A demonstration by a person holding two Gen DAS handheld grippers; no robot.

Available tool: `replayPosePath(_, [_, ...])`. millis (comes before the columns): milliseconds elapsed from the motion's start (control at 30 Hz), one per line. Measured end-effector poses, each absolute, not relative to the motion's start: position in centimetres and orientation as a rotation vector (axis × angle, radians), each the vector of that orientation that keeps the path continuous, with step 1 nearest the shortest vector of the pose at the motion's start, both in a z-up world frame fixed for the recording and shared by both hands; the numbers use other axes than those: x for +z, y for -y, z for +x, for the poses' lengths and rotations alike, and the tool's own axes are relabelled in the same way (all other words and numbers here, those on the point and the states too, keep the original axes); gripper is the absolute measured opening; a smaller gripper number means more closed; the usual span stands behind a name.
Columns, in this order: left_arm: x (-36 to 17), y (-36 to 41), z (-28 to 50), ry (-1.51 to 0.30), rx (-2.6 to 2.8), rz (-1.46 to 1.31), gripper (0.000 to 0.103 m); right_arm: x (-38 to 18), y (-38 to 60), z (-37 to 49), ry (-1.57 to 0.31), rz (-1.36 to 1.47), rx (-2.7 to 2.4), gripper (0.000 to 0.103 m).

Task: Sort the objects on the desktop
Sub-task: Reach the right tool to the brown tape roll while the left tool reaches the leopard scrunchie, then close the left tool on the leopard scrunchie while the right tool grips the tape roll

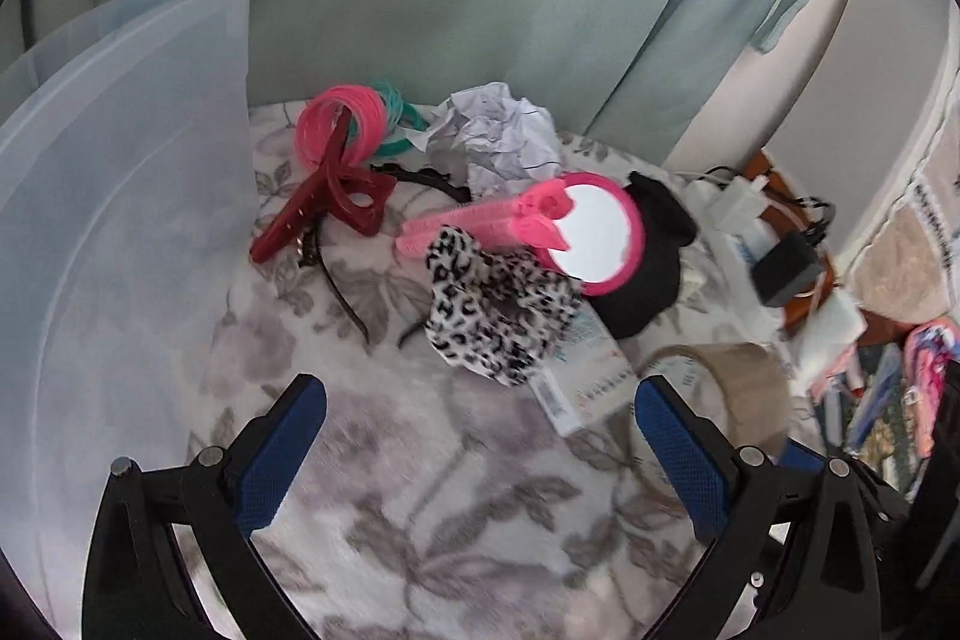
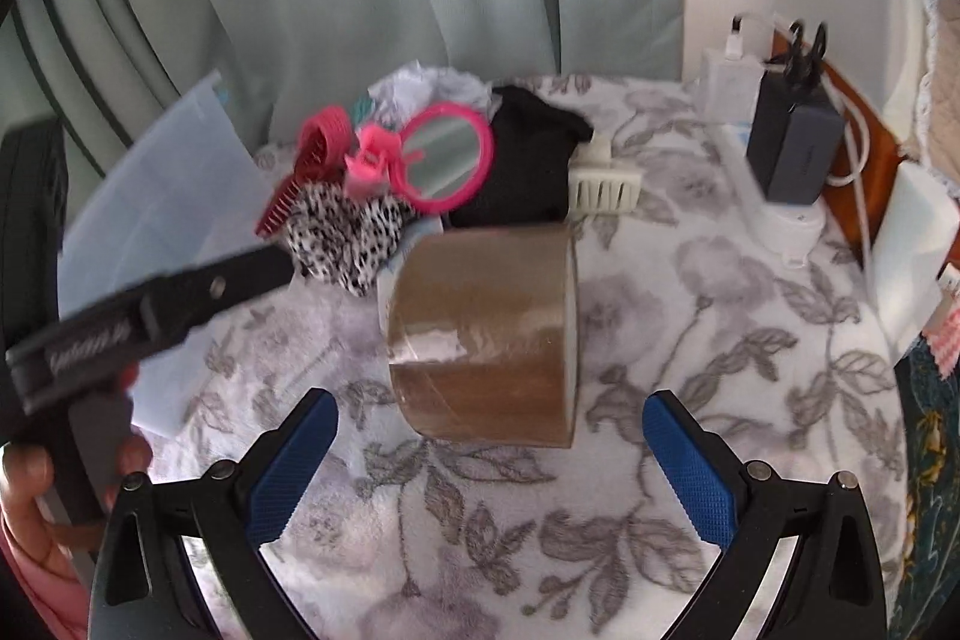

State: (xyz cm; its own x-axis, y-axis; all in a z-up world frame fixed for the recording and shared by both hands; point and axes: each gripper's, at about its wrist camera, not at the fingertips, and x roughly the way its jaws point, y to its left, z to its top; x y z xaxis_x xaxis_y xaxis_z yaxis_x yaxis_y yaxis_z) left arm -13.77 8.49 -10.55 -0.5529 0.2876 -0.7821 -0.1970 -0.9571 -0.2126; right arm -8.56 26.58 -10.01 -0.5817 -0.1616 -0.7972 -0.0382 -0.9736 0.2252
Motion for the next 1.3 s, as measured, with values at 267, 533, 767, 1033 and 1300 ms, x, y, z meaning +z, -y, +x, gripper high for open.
replayPosePath(267, [-12.9,-8.2,-17.2,0.125,2.583,-1.358,0.088,-12.1,-27.5,-9.8,0.428,1.442,-2.746,0.101])
replayPosePath(533, [-13.6,-8.1,-18.6,0.152,2.542,-1.402,0.053,-12.1,-29.5,-9.6,0.565,1.411,-2.749,0.091])
replayPosePath(767, [-13.2,-8.6,-18.1,0.122,2.518,-1.396,0.023,-10.6,-30.2,-9.3,0.599,1.339,-2.764,0.069])
replayPosePath(1033, [-11.9,-8.8,-16.2,0.108,2.514,-1.376,0.015,-9.9,-30.6,-8.9,0.632,1.326,-2.756,0.058])
replayPosePath(1300, [-9.9,-8.4,-13.5,0.116,2.518,-1.344,0.013,-8.4,-31.1,-7.6,0.625,1.282,-2.797,0.058])
